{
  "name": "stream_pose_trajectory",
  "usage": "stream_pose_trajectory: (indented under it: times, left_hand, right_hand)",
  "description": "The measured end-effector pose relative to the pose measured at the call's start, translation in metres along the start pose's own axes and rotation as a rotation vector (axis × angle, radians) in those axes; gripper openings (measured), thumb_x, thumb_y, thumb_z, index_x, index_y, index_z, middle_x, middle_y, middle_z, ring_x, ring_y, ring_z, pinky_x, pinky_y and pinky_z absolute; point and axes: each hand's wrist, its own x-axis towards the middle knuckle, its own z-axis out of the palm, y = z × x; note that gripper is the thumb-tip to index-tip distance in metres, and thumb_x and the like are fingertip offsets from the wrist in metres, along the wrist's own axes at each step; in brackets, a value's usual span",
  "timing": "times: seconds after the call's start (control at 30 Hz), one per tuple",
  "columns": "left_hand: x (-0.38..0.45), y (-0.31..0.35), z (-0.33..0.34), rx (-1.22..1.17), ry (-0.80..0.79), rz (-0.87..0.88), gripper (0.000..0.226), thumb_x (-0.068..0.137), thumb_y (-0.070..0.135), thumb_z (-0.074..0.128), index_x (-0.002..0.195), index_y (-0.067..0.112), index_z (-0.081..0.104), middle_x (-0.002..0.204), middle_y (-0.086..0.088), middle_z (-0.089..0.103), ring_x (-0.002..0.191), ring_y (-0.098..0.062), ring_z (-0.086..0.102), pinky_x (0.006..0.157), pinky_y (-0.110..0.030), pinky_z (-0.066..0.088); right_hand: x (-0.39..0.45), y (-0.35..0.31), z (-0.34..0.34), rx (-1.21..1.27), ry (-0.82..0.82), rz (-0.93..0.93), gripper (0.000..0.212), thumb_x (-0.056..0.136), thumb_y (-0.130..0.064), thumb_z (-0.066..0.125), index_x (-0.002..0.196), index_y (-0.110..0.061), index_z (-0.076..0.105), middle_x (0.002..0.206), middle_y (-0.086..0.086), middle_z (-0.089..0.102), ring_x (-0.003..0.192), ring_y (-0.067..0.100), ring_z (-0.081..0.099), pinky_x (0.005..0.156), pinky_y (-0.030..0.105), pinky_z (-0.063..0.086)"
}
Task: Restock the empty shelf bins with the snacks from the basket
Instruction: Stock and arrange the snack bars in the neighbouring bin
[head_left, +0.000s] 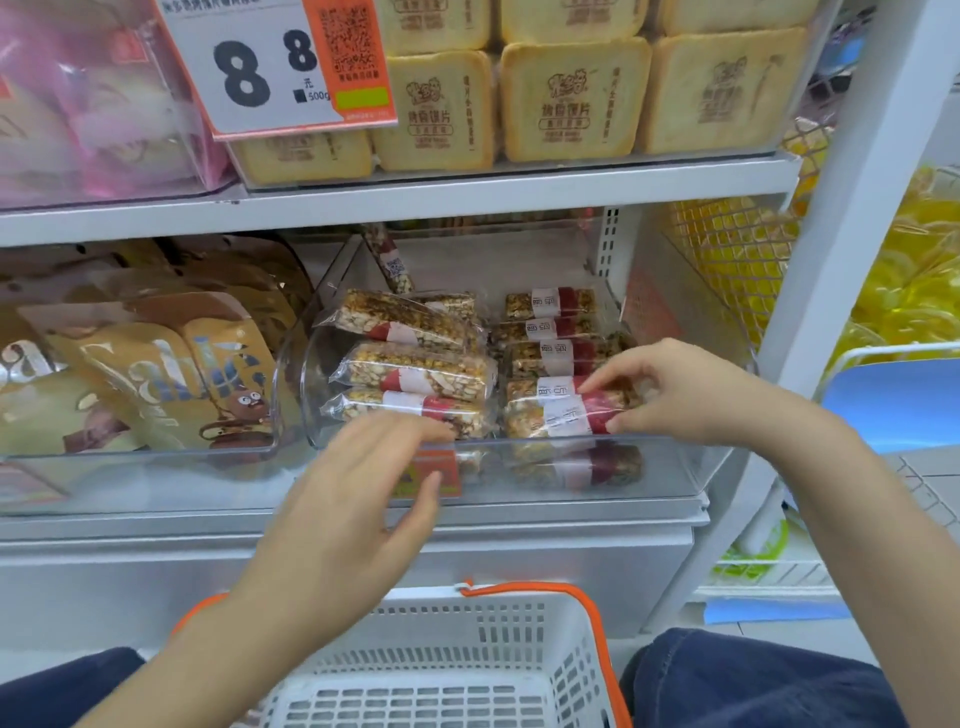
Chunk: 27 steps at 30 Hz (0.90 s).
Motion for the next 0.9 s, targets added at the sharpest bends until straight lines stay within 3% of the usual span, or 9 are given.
stream_pose_trajectory:
  times: [0.13,0.37,0.43,0.5,0.57,0.63,0.7,0.8,0.9]
  left_hand:
    - [-0.006,-0.047,-0.006,0.166,0.017,-0.006,0.03,0.089,0.029,0.043,0.104,0.012,0.062,0.103,0.004,0.06,0.102,-0.016,0.05,0.092,-0.018,0.033]
    - [-0.012,-0.083,-0.004,0.208,-0.017,0.18,0.029,0.091,0.027,0.044,0.103,0.011,0.064,0.099,0.003,0.062,0.097,-0.016,0.054,0.085,-0.026,0.04]
    - [-0.013,-0.091,0.0,0.183,-0.003,0.241,0.028,0.092,0.021,0.045,0.104,0.007,0.066,0.102,0.0,0.063,0.098,-0.017,0.055,0.087,-0.026,0.041]
    - [-0.014,-0.099,0.005,0.17,0.037,0.279,0.027,0.091,0.015,0.047,0.105,0.004,0.067,0.103,-0.004,0.064,0.097,-0.02,0.056,0.088,-0.027,0.041]
    - [-0.015,-0.104,0.012,0.135,0.097,0.288,0.027,0.091,0.014,0.048,0.103,0.003,0.069,0.102,-0.005,0.065,0.095,-0.02,0.056,0.091,-0.023,0.036]
    - [-0.014,-0.105,0.018,0.08,0.165,0.285,0.025,0.09,0.015,0.049,0.104,0.006,0.068,0.101,-0.004,0.066,0.095,-0.019,0.055,0.092,-0.021,0.034]
    - [-0.015,-0.105,0.023,0.044,0.21,0.286,0.02,0.089,0.014,0.052,0.106,0.01,0.063,0.101,-0.003,0.065,0.093,-0.019,0.055,0.09,-0.022,0.035]
    - [-0.015,-0.106,0.022,0.002,0.196,0.294,0.021,0.089,0.014,0.053,0.108,0.015,0.058,0.099,-0.001,0.066,0.089,-0.019,0.058,0.082,-0.027,0.041]
    - [-0.013,-0.106,0.018,-0.022,0.157,0.285,0.018,0.09,0.017,0.051,0.108,0.019,0.057,0.098,0.003,0.065,0.087,-0.017,0.058,0.075,-0.031,0.043]
  right_hand:
    - [0.018,-0.004,0.009,-0.077,-0.07,-0.022,0.024,0.074,-0.016,0.078,0.087,-0.033,0.068,0.099,-0.01,0.066,0.092,0.011,0.061,0.083,0.024,0.048]
    - [0.024,-0.006,0.018,-0.173,-0.031,0.067,0.017,0.076,-0.031,0.077,0.07,-0.043,0.066,0.075,-0.018,0.065,0.075,0.001,0.058,0.079,0.036,0.053]
    - [0.02,-0.01,0.02,-0.089,0.205,0.036,0.014,0.081,-0.027,0.073,0.077,-0.04,0.069,0.083,-0.017,0.068,0.077,0.001,0.058,0.081,0.033,0.053]
    - [0.02,-0.023,0.023,-0.044,0.292,-0.014,0.022,0.089,-0.031,0.063,0.11,-0.03,0.068,0.116,-0.01,0.065,0.102,0.006,0.058,0.094,0.024,0.042]
    - [0.028,-0.034,0.032,-0.127,-0.04,0.059,0.057,0.096,-0.045,0.047,0.147,-0.024,0.032,0.154,-0.004,0.028,0.141,0.015,0.027,0.113,0.028,0.021]
    - [0.042,-0.037,0.043,-0.288,-0.354,0.172,0.073,0.097,-0.053,0.034,0.152,-0.025,-0.006,0.159,-0.003,-0.012,0.147,0.02,-0.008,0.117,0.039,-0.001]
    - [0.053,-0.034,0.048,-0.343,-0.405,0.23,0.079,0.096,-0.057,0.031,0.149,-0.025,-0.018,0.156,-0.003,-0.024,0.145,0.02,-0.018,0.116,0.042,-0.006]
    - [0.057,-0.034,0.052,-0.331,-0.329,0.224,0.076,0.095,-0.058,0.032,0.151,-0.026,-0.009,0.159,-0.001,-0.014,0.146,0.02,-0.013,0.119,0.043,-0.003]
    - [0.048,-0.038,0.039,-0.07,-0.02,0.18,0.056,0.097,-0.044,0.044,0.147,-0.022,0.031,0.149,0.004,0.039,0.133,0.018,0.04,0.108,0.028,0.033]
